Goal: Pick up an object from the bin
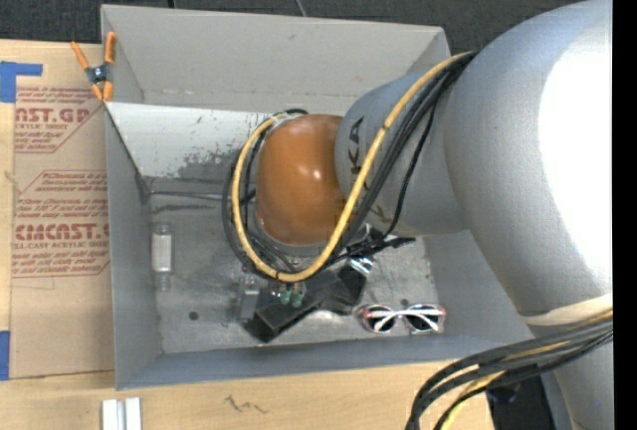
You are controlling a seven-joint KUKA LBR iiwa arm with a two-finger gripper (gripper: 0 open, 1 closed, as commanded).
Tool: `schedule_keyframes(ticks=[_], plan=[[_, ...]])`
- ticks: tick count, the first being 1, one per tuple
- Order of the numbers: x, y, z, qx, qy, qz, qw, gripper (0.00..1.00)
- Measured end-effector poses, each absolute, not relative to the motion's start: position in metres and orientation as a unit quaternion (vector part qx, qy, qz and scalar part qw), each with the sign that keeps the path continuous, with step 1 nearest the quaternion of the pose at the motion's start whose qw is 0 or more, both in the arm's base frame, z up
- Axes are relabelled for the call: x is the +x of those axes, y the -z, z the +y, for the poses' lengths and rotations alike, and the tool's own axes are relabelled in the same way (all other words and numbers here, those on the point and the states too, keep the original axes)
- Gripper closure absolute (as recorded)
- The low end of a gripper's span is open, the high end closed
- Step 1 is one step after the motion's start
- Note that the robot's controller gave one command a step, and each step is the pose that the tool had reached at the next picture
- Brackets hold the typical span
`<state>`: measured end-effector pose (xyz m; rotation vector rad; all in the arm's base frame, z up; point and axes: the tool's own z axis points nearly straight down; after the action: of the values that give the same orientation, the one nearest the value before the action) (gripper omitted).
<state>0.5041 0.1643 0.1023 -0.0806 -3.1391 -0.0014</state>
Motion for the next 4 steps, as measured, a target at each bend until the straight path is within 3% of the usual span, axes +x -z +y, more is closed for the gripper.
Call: schedule_keyframes(ticks=[1,2,3,4], plan=[[0.503,-0.155,0.157,-0.027,0.000,-1.000,0.003,1.00],[0.498,-0.186,0.158,-0.034,0.001,-0.999,-0.002,1.00],[0.502,-0.197,0.149,0.048,0.000,-0.999,0.000,1.00],[0.497,-0.184,0.153,0.124,0.000,-0.992,-0.002,1.00]])
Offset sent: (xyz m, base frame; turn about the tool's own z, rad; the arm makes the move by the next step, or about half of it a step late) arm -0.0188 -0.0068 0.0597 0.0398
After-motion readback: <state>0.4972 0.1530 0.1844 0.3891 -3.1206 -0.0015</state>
